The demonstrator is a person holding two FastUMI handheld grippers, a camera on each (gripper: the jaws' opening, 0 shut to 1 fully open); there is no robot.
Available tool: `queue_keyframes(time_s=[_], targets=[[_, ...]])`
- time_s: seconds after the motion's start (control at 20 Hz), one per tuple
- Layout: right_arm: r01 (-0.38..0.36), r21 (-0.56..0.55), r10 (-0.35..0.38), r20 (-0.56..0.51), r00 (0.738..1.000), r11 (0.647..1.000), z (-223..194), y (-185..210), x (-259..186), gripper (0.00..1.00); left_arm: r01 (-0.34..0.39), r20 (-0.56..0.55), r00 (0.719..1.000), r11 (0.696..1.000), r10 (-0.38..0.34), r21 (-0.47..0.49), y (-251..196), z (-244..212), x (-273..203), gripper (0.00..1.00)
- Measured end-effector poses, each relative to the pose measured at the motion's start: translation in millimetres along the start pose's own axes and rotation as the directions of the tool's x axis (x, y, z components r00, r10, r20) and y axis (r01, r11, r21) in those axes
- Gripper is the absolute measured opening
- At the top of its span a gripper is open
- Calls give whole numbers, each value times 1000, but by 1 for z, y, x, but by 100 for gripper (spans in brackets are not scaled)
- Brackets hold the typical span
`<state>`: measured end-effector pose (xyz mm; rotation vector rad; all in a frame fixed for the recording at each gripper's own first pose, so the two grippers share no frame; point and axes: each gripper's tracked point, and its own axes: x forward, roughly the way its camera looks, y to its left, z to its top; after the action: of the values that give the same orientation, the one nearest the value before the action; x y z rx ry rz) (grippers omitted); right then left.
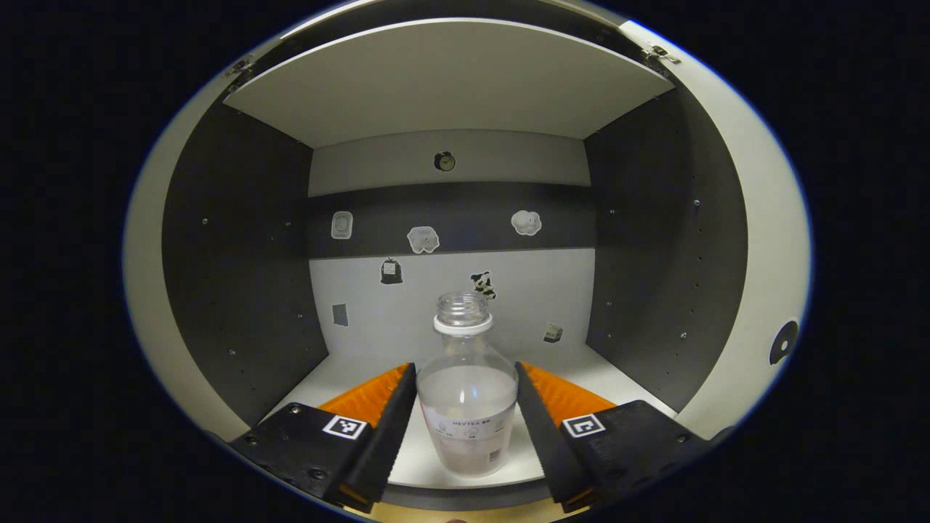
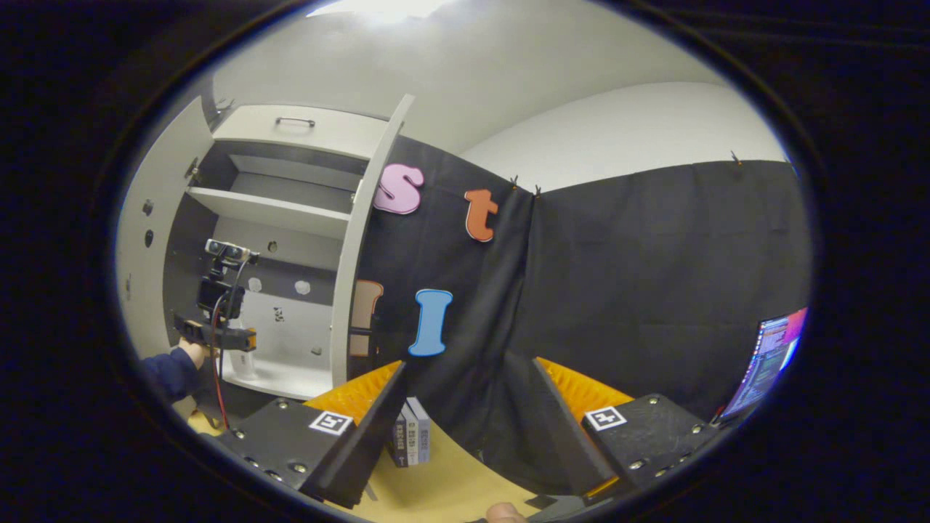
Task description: Grasp the bottle in the cabinet with the left hand and place it on the coaster, then close the right door with the right hand and the left door with the left hand.
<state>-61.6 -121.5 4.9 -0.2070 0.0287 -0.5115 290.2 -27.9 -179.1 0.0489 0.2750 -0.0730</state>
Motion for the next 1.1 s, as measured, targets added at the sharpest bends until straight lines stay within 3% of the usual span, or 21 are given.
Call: queue_keyframes(time_s=[0.05,0.4,0.8,1.1], targets=[[-4,-5,4,1,1000,1000,0,2,0,97,4,-2,1000,1000,-4,-5,-1,0,1,77],[-56,13,56,17,998,998,4,11,1,100,70,7,998,997,-69,-45,-9,4,-21,74],[-195,68,192,46,980,979,7,29,6,100,171,54,984,983,-167,-64,-5,9,-108,74],[-284,91,278,67,958,955,10,35,7,100,199,55,979,979,-196,-49,3,-26,-169,74]])
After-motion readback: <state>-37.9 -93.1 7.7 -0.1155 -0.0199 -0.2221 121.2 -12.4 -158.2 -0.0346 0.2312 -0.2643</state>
